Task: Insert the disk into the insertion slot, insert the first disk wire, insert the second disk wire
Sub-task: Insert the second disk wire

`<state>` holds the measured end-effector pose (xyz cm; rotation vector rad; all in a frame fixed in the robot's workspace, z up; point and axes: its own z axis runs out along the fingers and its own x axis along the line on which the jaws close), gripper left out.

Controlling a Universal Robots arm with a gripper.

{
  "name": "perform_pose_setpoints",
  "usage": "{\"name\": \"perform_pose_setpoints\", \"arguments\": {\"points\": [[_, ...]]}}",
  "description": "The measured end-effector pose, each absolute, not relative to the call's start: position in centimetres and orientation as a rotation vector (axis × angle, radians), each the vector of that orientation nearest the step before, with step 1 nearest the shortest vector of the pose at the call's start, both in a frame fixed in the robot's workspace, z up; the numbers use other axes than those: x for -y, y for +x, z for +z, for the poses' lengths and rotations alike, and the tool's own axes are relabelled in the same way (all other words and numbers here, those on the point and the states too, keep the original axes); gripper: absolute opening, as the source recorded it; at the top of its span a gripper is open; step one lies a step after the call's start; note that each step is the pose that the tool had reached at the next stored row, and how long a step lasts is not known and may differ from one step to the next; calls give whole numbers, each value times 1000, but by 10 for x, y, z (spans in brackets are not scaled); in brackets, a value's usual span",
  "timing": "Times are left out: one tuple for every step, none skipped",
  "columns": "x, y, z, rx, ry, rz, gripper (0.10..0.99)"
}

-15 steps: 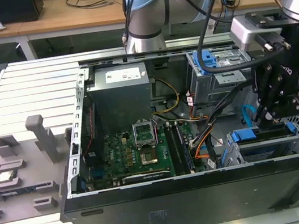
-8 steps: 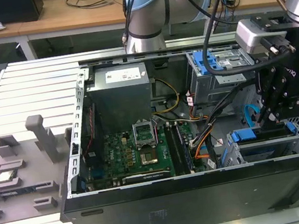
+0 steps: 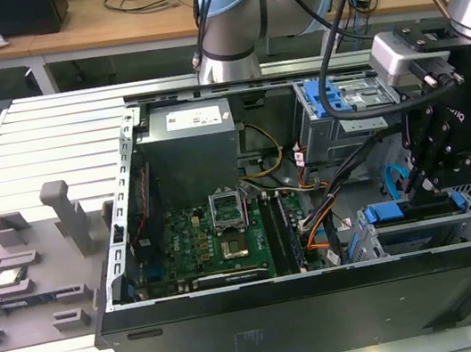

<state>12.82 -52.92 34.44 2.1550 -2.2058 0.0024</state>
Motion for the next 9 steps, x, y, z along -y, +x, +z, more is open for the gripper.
{"name": "perform_pose_setpoints", "arguments": {"points": [[529,128,344,2205,2156,2,161],[529,128,343,2205,2156,2,161],[529,128,342,2205,2156,3,161],[529,128,342,2205,2156,2,161],[529,128,340,2205,2156,3,161],[529,128,339,2204,2156,3,161],[529,128,339,2204,2156,3,161],[529,128,338,2204,2156,3,161],[529,128,338,2204,2156,3,161]]}}
